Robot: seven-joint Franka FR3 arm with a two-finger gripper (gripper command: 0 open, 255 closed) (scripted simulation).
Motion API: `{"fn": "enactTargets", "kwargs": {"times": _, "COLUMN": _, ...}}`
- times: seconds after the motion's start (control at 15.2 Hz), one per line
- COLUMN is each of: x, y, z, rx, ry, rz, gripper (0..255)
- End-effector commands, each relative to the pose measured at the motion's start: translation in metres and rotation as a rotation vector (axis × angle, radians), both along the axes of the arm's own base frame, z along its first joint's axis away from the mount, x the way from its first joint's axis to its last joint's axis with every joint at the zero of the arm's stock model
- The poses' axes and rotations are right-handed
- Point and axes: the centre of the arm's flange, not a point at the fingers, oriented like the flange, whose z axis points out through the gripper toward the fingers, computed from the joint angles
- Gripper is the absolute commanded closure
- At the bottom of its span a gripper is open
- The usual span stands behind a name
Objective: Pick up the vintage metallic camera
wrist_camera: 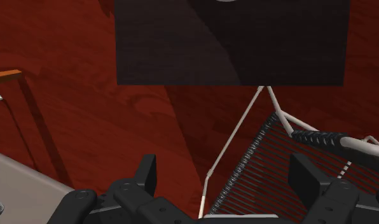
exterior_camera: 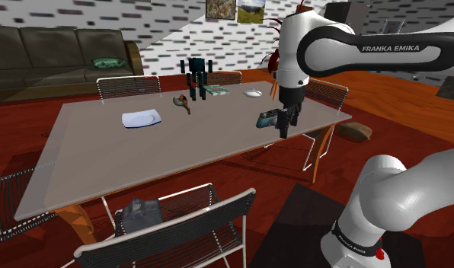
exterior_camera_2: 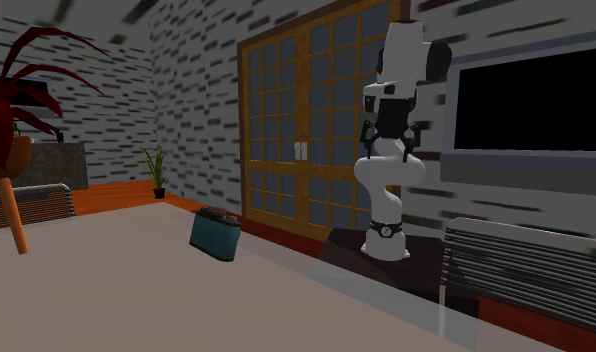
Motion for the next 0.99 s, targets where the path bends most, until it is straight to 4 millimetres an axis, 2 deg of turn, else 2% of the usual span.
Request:
{"fn": "enactTargets", "kwargs": {"times": 0.0, "x": 0.000, "y": 0.000, "z": 0.000, "rx": 0.000, "ry": 0.000, "rz": 0.000, "gripper": 0}}
{"fn": "enactTargets", "kwargs": {"times": 0.92, "x": 0.053, "y": -0.160, "z": -0.067, "rx": 0.036, "ry": -0.165, "rz": -0.163, "gripper": 0}}
